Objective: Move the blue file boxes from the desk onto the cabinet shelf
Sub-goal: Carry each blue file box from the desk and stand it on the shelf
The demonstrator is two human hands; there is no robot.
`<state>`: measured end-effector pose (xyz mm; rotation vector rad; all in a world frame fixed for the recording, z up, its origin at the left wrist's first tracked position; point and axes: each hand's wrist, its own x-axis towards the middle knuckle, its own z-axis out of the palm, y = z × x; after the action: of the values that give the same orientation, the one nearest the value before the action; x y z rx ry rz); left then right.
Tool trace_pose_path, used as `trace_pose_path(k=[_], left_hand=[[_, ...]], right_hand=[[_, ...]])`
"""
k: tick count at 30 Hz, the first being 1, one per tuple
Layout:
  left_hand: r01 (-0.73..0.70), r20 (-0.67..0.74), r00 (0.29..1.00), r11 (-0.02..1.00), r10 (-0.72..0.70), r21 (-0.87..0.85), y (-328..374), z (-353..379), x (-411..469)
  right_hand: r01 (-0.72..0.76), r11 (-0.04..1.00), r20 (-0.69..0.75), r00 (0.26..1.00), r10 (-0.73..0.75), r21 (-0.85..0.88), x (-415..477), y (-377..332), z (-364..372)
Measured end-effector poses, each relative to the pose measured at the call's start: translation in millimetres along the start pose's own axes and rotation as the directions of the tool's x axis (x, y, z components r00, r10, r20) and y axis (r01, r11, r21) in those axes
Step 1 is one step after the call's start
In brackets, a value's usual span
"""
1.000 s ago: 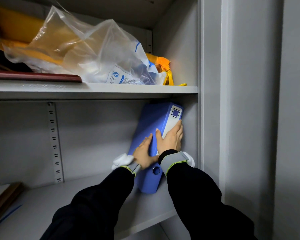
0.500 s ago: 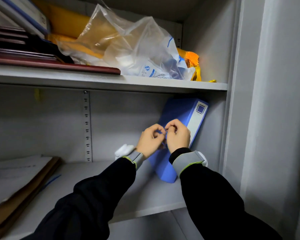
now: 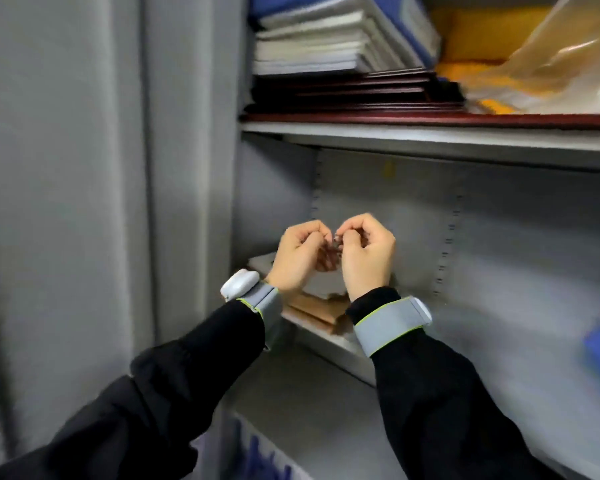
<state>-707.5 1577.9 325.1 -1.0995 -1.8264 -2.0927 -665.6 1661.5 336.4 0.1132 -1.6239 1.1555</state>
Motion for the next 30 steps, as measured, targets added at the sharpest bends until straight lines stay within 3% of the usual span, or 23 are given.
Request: trace_pose_path(k=[2,4,6,9,12,15,23,30], left_hand=[[0.016,-0.152,0.988,0.995,-0.001,0.098,14,-63,-25],[0.026,-0.208,0.978,0.991,0.002,0.129,26,-111,-48],[0.065,-0.388,0.921,0.965,0.040,0.254,57,-182,-93],[0.068,-0.424,0.901,0.936,0.091,0.346,80,-221,-121],[0.109,-0.559,0.815,0.908,0.152,0.406,124,-267,-183],[0.128,-0.635,0.734,0.869,0.241,0.477,159,-302,-241],[0.337,-0.752,0.495,0.702,0.435,0.628,280,-393,-411],[0.561,-0.781,0.305,0.560,0.544,0.609,396,-471,-585]], right_hand=[[0.003,0.989,0.119,0.993,-0.020,0.145,-30,-18,57],[-0.038,0.978,0.179,0.984,0.000,0.204,-53,-39,97],[-0.123,0.917,0.322,0.947,-0.006,0.378,-98,-83,157],[-0.186,0.850,0.353,0.935,0.000,0.492,-125,-117,187],[-0.302,0.722,0.478,0.877,-0.045,0.622,-177,-171,233],[-0.434,0.597,0.590,0.803,-0.082,0.675,-226,-228,260],[-0.553,0.394,0.673,0.672,-0.309,0.734,-369,-398,308],[-0.678,0.274,0.714,0.538,-0.447,0.682,-520,-567,336]])
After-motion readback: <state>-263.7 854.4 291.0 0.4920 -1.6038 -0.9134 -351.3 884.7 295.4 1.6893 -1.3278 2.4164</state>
